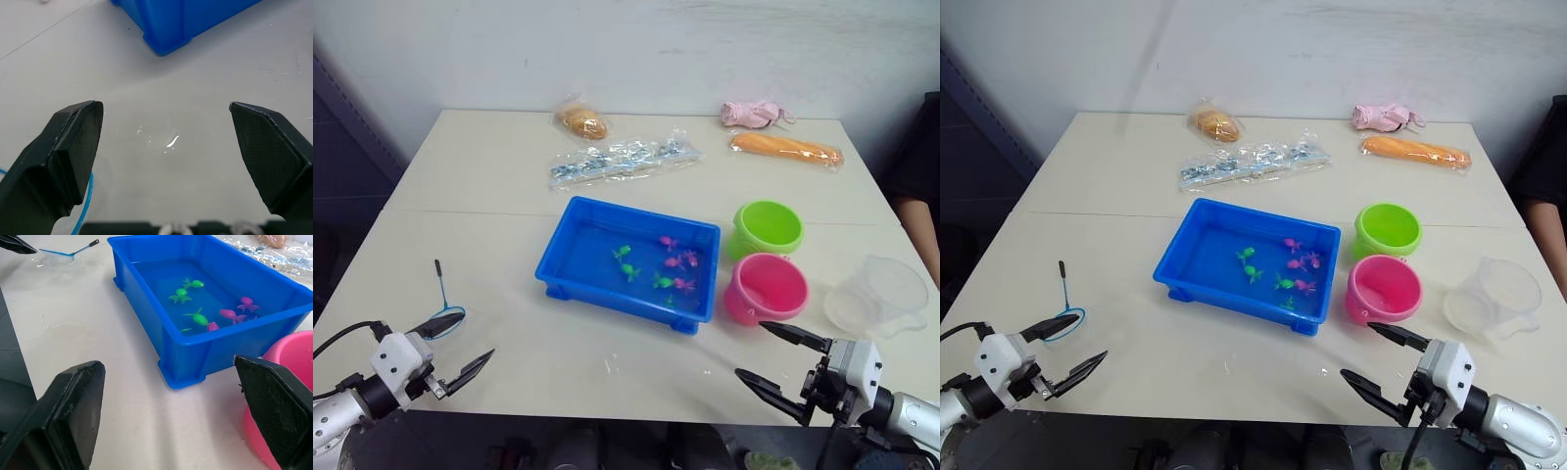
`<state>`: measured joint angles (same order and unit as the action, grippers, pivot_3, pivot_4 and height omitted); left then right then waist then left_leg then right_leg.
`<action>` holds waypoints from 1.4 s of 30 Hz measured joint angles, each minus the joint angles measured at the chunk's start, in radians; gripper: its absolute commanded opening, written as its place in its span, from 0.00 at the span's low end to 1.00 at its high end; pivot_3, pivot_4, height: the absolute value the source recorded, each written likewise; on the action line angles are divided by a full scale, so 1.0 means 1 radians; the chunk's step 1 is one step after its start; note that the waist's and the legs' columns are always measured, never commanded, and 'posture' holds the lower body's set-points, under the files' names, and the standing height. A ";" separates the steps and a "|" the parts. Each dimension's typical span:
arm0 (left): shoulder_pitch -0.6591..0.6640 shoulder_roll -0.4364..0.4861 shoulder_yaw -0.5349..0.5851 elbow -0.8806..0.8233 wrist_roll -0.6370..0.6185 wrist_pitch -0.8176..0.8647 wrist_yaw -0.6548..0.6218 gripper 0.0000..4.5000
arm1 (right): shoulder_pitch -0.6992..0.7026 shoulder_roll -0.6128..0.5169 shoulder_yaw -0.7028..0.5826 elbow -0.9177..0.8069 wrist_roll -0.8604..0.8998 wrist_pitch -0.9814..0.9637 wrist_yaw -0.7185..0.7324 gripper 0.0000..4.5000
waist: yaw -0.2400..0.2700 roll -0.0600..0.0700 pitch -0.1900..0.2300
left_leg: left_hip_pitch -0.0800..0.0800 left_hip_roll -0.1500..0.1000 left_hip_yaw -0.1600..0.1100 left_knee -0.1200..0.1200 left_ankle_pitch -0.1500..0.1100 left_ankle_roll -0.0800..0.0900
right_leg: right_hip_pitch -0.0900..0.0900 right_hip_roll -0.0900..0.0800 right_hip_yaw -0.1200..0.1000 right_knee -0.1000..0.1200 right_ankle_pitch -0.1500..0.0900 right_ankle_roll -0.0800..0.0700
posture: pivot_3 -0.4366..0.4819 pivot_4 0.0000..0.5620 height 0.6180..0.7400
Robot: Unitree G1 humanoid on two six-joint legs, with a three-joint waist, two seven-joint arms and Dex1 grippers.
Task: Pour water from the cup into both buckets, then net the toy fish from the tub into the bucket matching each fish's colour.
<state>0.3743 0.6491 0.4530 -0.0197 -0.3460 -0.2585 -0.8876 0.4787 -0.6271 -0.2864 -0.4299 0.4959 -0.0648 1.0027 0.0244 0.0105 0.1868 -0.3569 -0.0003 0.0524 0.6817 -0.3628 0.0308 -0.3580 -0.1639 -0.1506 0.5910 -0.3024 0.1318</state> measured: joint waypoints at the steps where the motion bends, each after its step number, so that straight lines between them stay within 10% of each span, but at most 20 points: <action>1: 0.000 0.000 0.000 0.000 0.000 0.000 0.000 0.99 | 0.000 0.000 0.000 0.000 0.000 0.000 0.000 1.00 | 0.000 0.000 0.000 | 0.000 0.000 0.000 0.000 0.000 0.000 | 0.000 0.000 0.000 0.000 0.000 0.000 | 0.48 0.27 1.00; 8: -0.019 0.104 -0.142 -0.330 -0.241 0.331 -0.130 0.99 | 0.185 0.085 -0.145 -0.132 0.082 0.033 -0.099 1.00 | 0.012 0.004 0.003 | -0.001 -0.002 -0.002 0.000 -0.001 0.000 | 0.000 0.000 0.015 -0.001 0.000 0.000 | 0.48 0.27 1.00; 22: -0.410 0.033 -0.420 -0.435 -0.294 0.537 -0.119 0.99 | 0.464 0.472 -0.358 -0.092 0.130 -0.008 -0.349 1.00 | -0.012 0.007 0.002 | 0.004 0.013 0.012 -0.003 -0.003 -0.010 | -0.006 0.019 0.026 0.001 -0.001 -0.002 | 0.48 0.27 1.00; 33: -0.508 0.001 -0.461 -0.432 -0.279 0.576 -0.104 0.99 | 0.004 0.453 -0.376 0.060 0.141 0.205 -0.810 1.00 | -0.025 0.008 0.001 | 0.001 0.013 0.019 -0.002 -0.001 -0.011 | -0.018 0.020 0.041 0.012 -0.003 -0.006 | 0.48 0.27 1.00; 42: -0.476 -0.001 -0.475 -0.479 -0.271 0.591 -0.077 0.99 | -0.206 0.361 -0.375 0.238 0.084 0.251 -0.914 1.00 | -0.026 0.008 0.001 | 0.001 0.013 0.021 -0.001 0.001 -0.009 | -0.018 0.020 0.043 0.016 -0.002 -0.005 | 0.48 0.27 1.00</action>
<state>-0.1016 0.6483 -0.0221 -0.4989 -0.6170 0.3321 -0.9647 0.2725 -0.2657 -0.6610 -0.1921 0.5800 0.1864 0.0886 -0.0014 0.0186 0.1876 -0.3561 0.0124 0.0737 0.6809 -0.3619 0.0217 -0.3762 -0.1438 -0.1078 0.6073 -0.3048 0.1268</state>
